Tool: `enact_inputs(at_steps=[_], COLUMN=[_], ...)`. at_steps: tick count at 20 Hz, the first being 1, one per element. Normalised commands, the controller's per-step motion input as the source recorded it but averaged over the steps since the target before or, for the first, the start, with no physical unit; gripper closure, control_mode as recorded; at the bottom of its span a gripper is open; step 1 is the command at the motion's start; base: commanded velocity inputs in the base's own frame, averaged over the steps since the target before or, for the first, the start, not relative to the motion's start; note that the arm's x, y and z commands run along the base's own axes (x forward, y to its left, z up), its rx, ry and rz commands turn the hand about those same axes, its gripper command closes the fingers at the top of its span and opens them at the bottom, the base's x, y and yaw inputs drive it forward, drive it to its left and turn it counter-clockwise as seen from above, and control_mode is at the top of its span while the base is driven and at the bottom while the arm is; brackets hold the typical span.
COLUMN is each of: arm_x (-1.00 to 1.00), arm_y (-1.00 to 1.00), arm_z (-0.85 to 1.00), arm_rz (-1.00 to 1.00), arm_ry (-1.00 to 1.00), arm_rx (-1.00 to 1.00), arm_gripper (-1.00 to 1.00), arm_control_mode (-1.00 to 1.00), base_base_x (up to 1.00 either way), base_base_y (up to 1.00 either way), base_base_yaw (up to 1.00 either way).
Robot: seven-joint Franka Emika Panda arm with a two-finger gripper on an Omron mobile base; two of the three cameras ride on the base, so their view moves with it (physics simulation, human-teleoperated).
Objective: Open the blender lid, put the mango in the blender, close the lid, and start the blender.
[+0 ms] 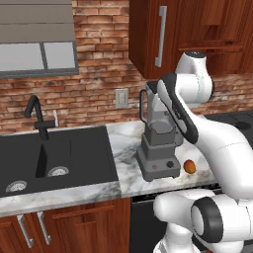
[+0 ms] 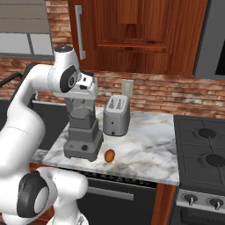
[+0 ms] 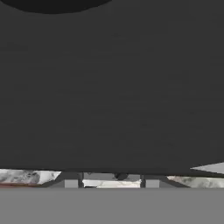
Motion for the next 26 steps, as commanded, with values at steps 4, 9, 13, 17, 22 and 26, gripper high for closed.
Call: enact_inputs(at_steps=[4,9,13,17,22,26], arm_x=[-0.11,-0.44,-0.62,-0.22,0.15,0.44], arm_y=[0.0,0.0,0.0,0.0,0.0,0.0], arm_z=[0.0,0.09,0.74,1.0,0.68,0.1], arm_rz=[0.0,-0.06,-0.15,-0.18,-0.15,0.0], arm_ry=[-0.02,-0.22,-0.37,-0.26,-0.03,0.02], arm_rx=[0.0,0.0,0.0,0.0,0.0,0.0], arm_gripper=[-1.0,-1.0,-1.0,-1.0,-1.0,-1.0], arm_control_mode=[-1.0,-1.0,-1.0,-1.0,-1.0,-1.0], base_base_x=[0.0,0.0,0.0,0.0,0.0,0.0], base_base_y=[0.0,0.0,0.0,0.0,0.0,0.0], base_base_yaw=[0.0,0.0,0.0,0.0,0.0,0.0])
